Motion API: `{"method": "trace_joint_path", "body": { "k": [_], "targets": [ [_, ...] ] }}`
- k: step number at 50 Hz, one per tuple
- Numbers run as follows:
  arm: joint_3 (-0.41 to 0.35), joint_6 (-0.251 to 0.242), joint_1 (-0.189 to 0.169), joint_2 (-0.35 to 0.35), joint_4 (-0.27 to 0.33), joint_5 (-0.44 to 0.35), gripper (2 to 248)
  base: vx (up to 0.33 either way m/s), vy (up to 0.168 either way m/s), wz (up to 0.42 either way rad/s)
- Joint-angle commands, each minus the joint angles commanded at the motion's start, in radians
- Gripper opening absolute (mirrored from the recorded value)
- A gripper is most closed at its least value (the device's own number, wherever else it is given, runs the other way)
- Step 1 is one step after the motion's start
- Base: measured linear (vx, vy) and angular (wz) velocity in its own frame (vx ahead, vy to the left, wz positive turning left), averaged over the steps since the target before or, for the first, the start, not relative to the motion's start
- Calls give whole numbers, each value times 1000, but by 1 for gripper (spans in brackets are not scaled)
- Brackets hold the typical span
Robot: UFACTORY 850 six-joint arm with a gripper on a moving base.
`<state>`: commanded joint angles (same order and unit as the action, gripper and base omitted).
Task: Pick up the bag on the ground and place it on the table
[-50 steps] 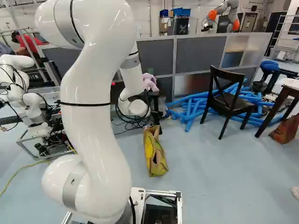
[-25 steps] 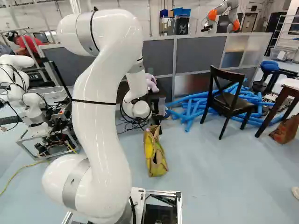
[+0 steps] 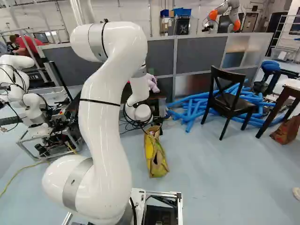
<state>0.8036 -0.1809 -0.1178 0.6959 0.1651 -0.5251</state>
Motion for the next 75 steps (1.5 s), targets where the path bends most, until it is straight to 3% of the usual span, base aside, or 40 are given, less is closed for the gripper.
{"method": "trace_joint_path", "body": {
  "k": [32,75],
  "targets": [
    [93,-8,2,131,0,19,247,0,0,0],
    [291,-8,-8,334,0,163,247,0,0,0]
  ]
}}
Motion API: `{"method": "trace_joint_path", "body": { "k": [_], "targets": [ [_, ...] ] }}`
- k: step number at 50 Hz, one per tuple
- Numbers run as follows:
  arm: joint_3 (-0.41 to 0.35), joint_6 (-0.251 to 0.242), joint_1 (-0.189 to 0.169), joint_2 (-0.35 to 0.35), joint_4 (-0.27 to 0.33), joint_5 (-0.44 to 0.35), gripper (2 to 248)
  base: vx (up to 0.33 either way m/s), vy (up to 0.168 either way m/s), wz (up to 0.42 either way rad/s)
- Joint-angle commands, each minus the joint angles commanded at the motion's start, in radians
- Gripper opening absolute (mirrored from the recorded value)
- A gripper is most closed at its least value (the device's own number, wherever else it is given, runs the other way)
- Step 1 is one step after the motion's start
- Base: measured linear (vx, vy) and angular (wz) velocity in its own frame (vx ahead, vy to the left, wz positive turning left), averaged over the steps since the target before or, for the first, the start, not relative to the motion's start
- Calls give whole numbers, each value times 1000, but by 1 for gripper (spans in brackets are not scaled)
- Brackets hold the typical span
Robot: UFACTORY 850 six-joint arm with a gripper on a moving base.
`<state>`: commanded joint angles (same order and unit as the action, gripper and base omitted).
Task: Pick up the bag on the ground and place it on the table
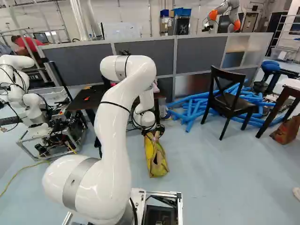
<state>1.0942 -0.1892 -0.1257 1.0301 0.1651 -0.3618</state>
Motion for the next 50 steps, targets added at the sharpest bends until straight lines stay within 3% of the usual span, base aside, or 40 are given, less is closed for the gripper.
{"method": "trace_joint_path", "body": {
  "k": [50],
  "targets": [
    [249,0,-13,230,0,147,247,0,0,0]
  ]
}}
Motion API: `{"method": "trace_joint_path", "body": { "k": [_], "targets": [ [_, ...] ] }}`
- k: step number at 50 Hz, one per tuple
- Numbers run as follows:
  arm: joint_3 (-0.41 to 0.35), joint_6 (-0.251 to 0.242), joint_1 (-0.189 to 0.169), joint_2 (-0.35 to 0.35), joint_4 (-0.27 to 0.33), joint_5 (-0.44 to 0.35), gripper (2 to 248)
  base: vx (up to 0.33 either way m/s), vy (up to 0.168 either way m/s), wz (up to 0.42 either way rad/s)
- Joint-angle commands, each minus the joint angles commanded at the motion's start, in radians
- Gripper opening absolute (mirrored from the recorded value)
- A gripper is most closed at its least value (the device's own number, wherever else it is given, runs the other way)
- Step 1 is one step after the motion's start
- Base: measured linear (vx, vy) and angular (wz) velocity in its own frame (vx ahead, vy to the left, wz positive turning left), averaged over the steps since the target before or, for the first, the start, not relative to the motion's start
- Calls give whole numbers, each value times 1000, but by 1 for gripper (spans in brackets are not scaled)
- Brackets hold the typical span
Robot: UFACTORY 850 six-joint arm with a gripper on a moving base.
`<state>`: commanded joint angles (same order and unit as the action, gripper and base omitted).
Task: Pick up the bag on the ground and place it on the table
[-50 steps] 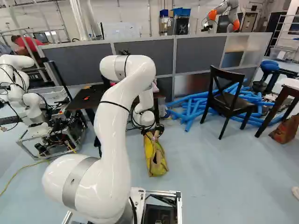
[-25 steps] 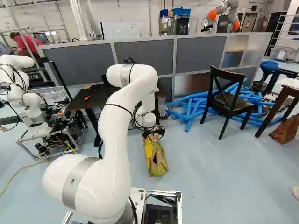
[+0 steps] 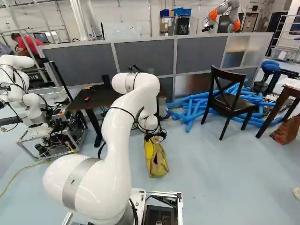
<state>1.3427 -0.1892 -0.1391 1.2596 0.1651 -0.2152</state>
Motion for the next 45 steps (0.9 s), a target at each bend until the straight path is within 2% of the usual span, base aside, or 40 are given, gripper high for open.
{"method": "trace_joint_path", "body": {
  "k": [45],
  "targets": [
    [232,0,-20,201,0,97,247,0,0,0]
  ]
}}
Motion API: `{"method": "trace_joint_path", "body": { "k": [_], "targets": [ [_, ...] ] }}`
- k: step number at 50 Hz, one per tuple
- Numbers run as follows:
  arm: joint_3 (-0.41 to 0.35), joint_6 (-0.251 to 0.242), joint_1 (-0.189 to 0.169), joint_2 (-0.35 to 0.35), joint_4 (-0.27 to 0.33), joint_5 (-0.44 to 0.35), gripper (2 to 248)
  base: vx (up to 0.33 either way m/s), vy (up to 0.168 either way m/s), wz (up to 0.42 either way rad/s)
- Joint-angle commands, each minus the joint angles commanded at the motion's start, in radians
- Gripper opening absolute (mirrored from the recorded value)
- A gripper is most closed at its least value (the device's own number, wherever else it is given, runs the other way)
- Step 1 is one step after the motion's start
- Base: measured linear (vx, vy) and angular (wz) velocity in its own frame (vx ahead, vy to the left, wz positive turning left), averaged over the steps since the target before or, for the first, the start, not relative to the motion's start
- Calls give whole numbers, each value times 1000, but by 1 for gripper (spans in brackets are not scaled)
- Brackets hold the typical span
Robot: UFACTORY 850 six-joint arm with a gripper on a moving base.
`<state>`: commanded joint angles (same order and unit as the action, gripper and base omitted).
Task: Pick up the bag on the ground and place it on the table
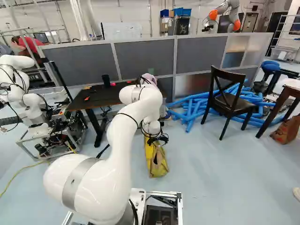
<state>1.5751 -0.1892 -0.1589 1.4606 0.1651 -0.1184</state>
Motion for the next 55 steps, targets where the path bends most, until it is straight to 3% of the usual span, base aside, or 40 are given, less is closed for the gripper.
{"method": "trace_joint_path", "body": {
  "k": [34,55],
  "targets": [
    [200,0,18,158,0,12,247,0,0,0],
    [226,0,37,175,0,12,247,0,0,0]
  ]
}}
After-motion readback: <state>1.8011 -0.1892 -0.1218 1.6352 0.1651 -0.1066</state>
